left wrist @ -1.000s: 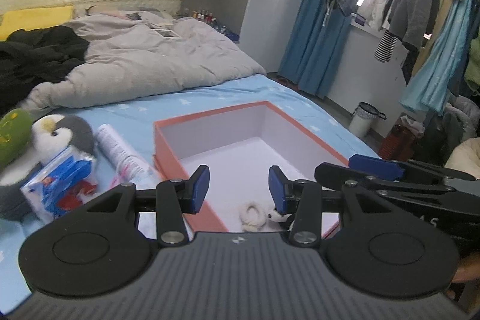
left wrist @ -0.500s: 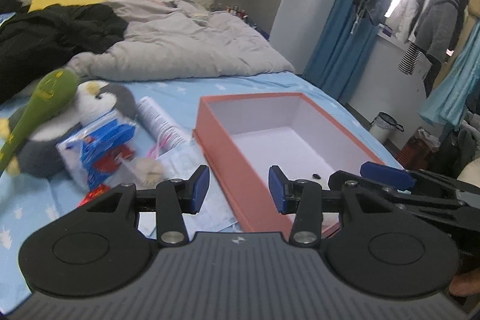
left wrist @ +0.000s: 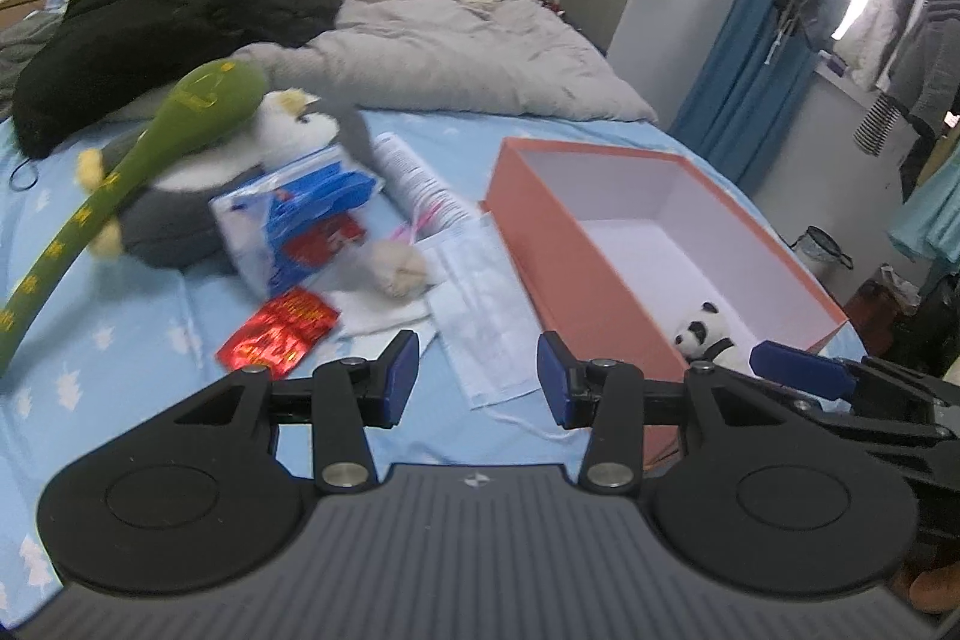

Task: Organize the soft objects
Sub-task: 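Move the left tool to the red foil packet while the right tool approaches the white mask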

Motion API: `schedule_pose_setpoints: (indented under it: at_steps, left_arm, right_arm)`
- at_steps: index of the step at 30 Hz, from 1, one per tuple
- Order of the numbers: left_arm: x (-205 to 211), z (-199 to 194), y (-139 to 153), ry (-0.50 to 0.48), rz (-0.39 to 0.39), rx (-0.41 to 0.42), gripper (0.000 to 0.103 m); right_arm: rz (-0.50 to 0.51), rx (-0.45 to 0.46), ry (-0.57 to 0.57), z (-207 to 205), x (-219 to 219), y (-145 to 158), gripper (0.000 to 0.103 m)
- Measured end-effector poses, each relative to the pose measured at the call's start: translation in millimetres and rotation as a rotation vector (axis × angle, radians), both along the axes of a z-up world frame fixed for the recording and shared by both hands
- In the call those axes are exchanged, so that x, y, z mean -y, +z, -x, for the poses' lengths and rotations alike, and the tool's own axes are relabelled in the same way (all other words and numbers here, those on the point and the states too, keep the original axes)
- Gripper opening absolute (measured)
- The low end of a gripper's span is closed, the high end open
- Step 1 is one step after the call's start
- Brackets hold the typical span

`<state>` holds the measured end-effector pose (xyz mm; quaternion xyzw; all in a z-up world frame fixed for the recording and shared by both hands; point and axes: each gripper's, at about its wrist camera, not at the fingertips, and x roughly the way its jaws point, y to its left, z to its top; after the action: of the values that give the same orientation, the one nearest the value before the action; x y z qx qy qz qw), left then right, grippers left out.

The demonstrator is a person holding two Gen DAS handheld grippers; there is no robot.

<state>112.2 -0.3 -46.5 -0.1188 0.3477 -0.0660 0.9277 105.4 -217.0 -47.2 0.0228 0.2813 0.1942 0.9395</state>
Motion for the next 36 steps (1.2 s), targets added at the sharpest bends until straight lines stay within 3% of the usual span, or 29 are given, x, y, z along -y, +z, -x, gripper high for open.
schedule_pose_setpoints:
  at_steps: [15,28,36]
  left_arm:
    - [-31,24,-43,0.081,0.023,-0.088,0.05]
    - [-66,-10,-84,0.165,0.008,-0.161,0.056]
    - [-82,-52,-109,0.176,-0.018,-0.205,0.057]
  right_arm:
    - [0.047,-0.096,0.013,20,-22,-35,0.064]
    - [0.107,-0.114,0.059,-14,-51,-59,0.063]
    - [0.157,-0.137,0.079,-50,-72,-83,0.063]
